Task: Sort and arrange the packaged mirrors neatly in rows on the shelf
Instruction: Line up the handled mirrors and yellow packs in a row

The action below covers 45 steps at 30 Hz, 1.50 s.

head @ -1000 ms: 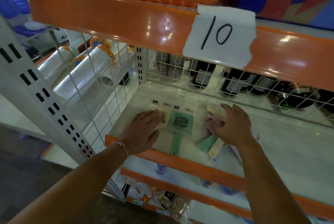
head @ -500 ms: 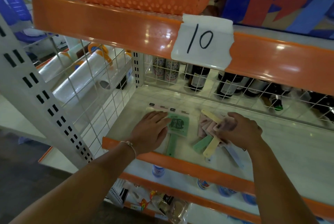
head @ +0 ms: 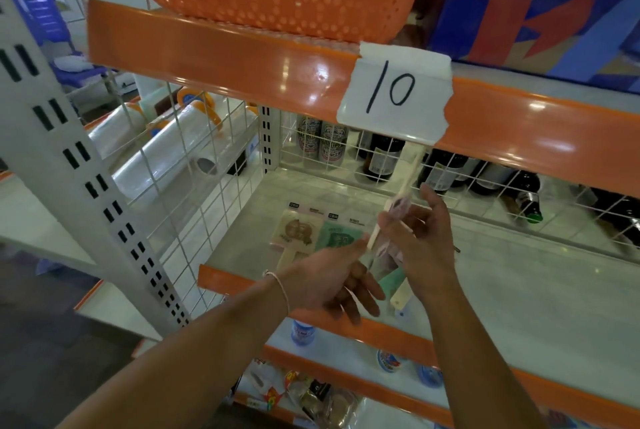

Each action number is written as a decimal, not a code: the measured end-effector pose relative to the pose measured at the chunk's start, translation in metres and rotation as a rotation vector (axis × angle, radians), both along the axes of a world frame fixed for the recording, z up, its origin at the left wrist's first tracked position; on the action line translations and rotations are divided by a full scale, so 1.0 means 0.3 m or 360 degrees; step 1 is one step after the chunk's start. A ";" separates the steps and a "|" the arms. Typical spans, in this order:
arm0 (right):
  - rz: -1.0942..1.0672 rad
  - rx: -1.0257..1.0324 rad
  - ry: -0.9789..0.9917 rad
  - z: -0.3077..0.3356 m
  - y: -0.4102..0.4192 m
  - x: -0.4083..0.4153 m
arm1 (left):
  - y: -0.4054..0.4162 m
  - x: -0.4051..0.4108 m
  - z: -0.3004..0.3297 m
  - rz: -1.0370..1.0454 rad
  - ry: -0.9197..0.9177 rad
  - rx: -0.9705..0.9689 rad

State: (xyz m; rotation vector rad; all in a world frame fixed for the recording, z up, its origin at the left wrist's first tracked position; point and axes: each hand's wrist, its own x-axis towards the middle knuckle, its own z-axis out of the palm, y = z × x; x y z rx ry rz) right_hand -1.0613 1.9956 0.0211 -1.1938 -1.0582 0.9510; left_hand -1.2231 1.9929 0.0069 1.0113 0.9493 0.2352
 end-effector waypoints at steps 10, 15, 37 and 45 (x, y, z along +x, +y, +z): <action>0.0187 0.0440 -0.1072 -0.111 0.002 -0.079 | 0.071 -0.101 0.002 0.1300 -0.0539 -0.0316; 0.0433 -0.0048 -0.0357 -0.127 0.001 -0.130 | 0.145 -0.217 0.007 0.1463 -0.0061 0.0052; 0.0102 -0.0513 -0.1156 -0.226 0.177 -0.328 | 0.167 -0.407 -0.276 0.0335 0.1440 0.1819; 0.0242 -0.0381 -0.1555 -0.246 0.184 -0.328 | 0.146 -0.394 -0.283 0.0296 0.1534 0.1965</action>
